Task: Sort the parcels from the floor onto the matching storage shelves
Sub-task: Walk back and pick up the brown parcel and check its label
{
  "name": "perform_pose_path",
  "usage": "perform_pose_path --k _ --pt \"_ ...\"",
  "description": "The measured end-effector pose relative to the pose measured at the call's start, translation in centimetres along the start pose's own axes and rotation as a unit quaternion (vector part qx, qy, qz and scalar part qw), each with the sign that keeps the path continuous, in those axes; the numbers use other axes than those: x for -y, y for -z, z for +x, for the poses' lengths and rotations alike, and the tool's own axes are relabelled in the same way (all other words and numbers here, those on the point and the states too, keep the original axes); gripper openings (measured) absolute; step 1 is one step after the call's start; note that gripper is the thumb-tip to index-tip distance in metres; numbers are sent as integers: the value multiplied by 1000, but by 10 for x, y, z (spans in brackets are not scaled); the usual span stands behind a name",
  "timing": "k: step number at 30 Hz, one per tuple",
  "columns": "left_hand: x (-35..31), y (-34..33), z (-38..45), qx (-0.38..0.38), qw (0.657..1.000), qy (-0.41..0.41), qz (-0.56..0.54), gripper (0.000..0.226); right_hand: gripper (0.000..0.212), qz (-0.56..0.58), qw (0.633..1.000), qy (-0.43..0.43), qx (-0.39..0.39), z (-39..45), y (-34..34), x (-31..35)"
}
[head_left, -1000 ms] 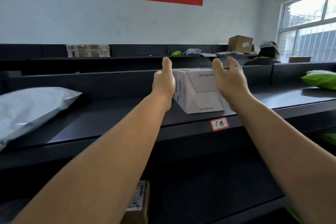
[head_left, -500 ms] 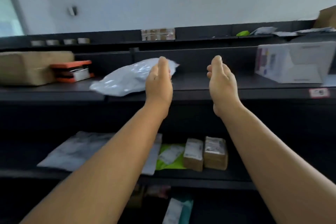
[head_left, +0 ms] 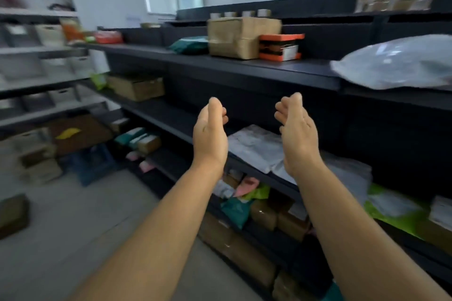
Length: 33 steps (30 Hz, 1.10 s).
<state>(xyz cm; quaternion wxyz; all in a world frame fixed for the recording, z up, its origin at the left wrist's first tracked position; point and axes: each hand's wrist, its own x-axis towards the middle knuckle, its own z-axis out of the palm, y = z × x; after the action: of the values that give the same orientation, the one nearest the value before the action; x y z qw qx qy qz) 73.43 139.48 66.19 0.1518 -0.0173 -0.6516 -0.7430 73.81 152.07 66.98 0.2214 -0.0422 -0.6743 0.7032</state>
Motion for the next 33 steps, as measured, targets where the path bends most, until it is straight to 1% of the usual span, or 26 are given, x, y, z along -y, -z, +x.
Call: perform_pose_path --k 2,3,6,11,14,19,20,22,24,26,31,33 --pt "10 29 14 -45 999 0 12 42 39 2 999 -10 37 5 -34 -16" --pt "14 43 22 -69 997 3 19 47 37 5 998 -16 56 8 -51 -23" --pt "26 82 47 -136 990 10 29 46 30 17 993 -35 114 22 -100 -43" --pt "47 137 97 -235 972 10 21 52 37 25 977 -54 204 58 -175 -77" --pt "58 161 124 -285 958 23 21 48 37 19 966 -71 250 77 -212 -97" --pt "79 196 146 -355 933 43 35 51 37 25 946 -86 310 93 -266 -121" --pt "85 204 146 -370 927 48 42 48 36 27 943 -94 319 93 -276 -127" --pt "98 224 147 -402 912 57 59 33 36 20 935 -108 339 92 -298 -142" --pt "110 242 146 -427 899 69 67 27 42 7 926 -125 357 88 -320 -160" --pt "122 263 147 -449 887 81 69 29 49 -4 915 -141 379 82 -344 -179" --pt "146 321 159 -493 861 106 61 24 49 -33 891 -162 422 68 -407 -218" --pt "154 350 167 -504 855 108 54 31 50 -38 884 -175 433 62 -442 -229"
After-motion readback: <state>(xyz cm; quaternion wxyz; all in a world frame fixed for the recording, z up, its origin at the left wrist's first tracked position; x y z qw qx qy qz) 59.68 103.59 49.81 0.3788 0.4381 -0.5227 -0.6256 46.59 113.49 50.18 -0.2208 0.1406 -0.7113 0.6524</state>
